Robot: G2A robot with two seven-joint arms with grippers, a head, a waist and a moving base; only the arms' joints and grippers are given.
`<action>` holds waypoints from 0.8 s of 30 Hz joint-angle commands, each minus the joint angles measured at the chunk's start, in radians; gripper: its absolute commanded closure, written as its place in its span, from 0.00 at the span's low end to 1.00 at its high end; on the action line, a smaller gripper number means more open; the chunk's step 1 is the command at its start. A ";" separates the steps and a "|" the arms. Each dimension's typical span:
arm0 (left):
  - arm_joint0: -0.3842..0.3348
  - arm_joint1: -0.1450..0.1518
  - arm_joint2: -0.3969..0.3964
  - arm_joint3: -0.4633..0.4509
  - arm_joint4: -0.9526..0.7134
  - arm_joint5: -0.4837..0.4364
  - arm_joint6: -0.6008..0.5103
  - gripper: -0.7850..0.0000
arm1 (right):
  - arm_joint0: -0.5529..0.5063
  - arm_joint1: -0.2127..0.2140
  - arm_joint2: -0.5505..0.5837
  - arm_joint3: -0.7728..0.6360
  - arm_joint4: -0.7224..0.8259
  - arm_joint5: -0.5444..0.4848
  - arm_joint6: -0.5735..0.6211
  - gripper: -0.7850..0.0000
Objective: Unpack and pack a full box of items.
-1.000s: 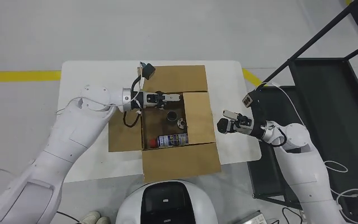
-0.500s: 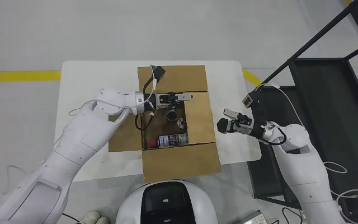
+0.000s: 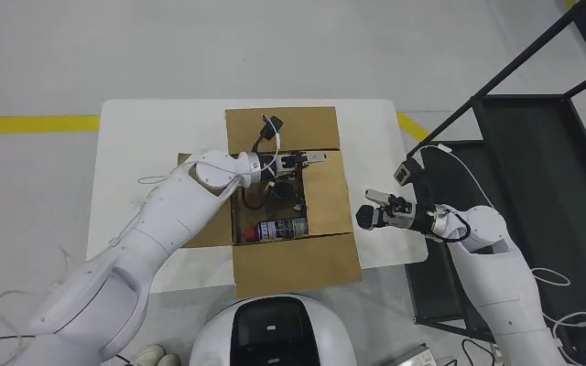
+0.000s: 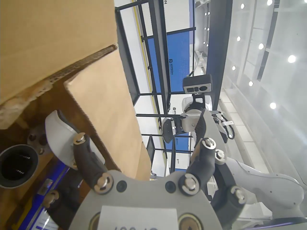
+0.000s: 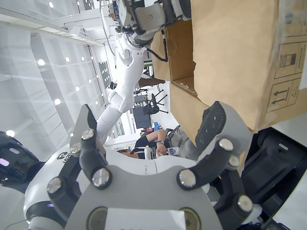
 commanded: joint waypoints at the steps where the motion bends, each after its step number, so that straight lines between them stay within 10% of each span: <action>1: 0.002 -0.011 -0.002 0.031 -0.010 -0.020 -0.005 0.00 | 0.000 0.000 -0.011 -0.012 -0.008 0.003 -0.005 0.00; 14: -0.008 -0.091 -0.070 0.142 -0.258 -0.298 -0.196 0.00 | -0.018 0.004 -0.065 -0.079 -0.014 0.035 0.048 0.00; 24: -0.032 -0.145 -0.083 0.164 -0.351 -0.266 -0.336 0.00 | -0.083 0.013 -0.095 -0.150 -0.010 0.084 0.124 0.00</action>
